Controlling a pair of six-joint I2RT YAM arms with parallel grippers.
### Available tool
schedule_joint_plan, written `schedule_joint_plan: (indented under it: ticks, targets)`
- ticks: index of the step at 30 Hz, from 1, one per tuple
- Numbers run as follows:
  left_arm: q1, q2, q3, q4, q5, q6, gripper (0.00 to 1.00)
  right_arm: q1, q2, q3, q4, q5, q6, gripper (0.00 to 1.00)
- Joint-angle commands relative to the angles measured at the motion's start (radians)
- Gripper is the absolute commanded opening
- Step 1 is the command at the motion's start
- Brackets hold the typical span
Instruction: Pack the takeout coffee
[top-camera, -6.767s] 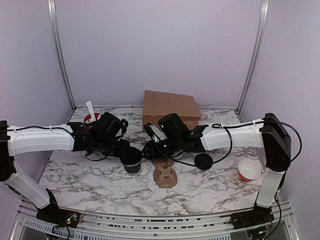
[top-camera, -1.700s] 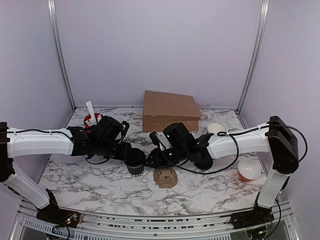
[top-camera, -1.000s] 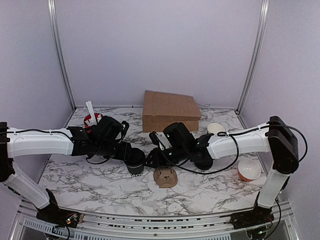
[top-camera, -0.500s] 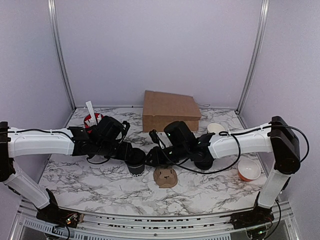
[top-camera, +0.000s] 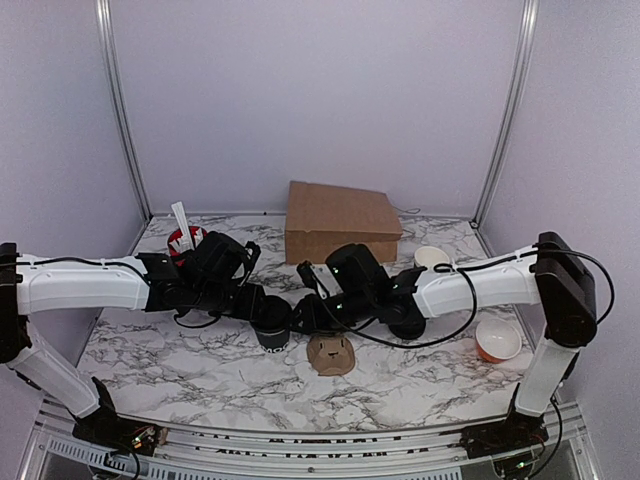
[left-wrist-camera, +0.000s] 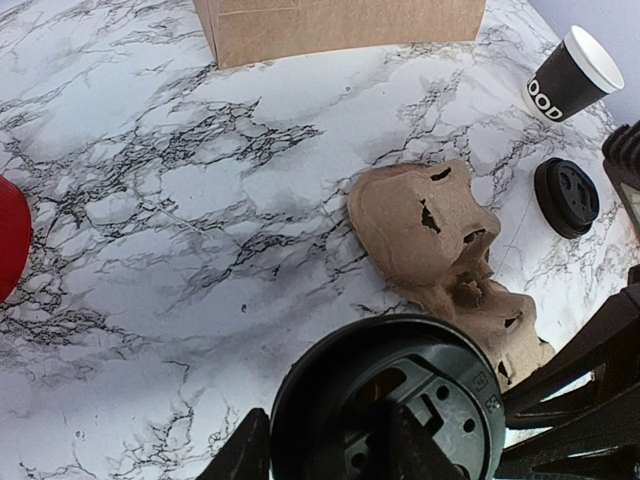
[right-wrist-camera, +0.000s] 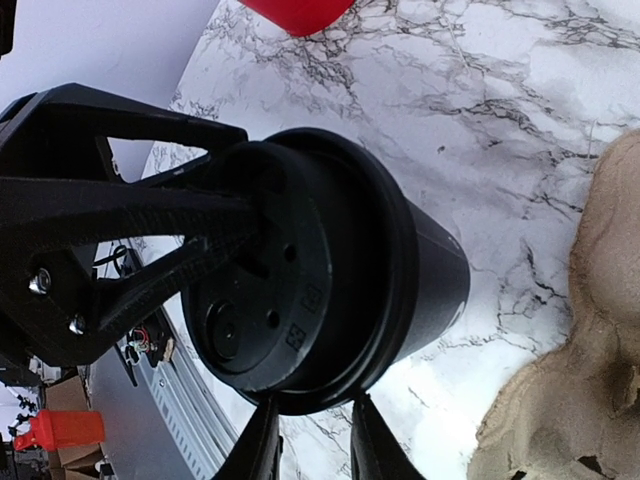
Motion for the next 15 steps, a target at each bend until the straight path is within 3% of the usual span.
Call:
schedule_joint_plan:
  ticks: [1, 15]
  targets:
    - [-0.007, 0.046, -0.015, -0.081, 0.030, 0.016, 0.40, 0.014, 0.048, 0.032, -0.117, 0.066, -0.033, 0.24]
    - [-0.007, 0.046, -0.036, -0.058, 0.037, 0.009, 0.39, 0.037, 0.122, 0.032, -0.337, 0.249, -0.018, 0.21]
